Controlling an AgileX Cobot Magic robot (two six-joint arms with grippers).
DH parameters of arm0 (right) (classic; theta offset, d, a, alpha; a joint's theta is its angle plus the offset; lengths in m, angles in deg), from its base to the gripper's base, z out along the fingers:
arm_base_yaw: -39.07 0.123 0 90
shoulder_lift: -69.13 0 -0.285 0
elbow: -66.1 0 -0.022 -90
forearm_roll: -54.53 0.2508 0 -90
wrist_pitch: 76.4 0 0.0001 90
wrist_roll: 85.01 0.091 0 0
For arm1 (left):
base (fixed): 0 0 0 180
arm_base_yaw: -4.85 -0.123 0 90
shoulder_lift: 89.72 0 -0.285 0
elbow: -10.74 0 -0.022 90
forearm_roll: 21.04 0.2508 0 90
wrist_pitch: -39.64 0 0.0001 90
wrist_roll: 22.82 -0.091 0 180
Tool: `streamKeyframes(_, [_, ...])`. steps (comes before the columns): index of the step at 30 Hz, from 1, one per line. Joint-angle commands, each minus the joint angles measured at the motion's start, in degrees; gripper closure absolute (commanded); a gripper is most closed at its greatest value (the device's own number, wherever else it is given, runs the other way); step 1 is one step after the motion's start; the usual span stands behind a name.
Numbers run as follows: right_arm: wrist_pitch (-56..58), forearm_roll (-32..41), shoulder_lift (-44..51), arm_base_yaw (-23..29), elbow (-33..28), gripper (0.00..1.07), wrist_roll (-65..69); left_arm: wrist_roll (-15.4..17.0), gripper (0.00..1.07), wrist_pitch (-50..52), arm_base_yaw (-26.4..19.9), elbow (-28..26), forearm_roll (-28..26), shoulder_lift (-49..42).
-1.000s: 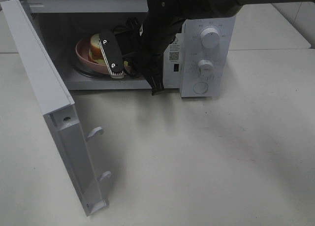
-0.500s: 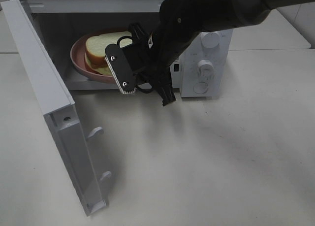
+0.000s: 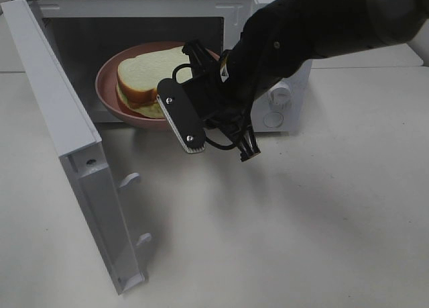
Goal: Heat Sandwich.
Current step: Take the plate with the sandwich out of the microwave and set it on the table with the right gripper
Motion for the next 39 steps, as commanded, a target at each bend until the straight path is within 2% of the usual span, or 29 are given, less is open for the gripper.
streamKeyframes(1, [-1.8,-0.4,3.8,-0.4,-3.8,1.07,1.6,-0.1,0.07,0.8,-0.1,0.1,-0.1,-0.3])
streamKeyframes(20, [-2.4,-0.4,17.5,-0.4,-19.9,1.07,3.3,-0.1,0.07,0.8,-0.1,0.1,-0.1,-0.3])
streamKeyframes(39, [-2.1,-0.4,30.8,-0.4,-30.6,1.06,5.6,-0.1,0.07,0.8,-0.1,0.1,-0.1,-0.3])
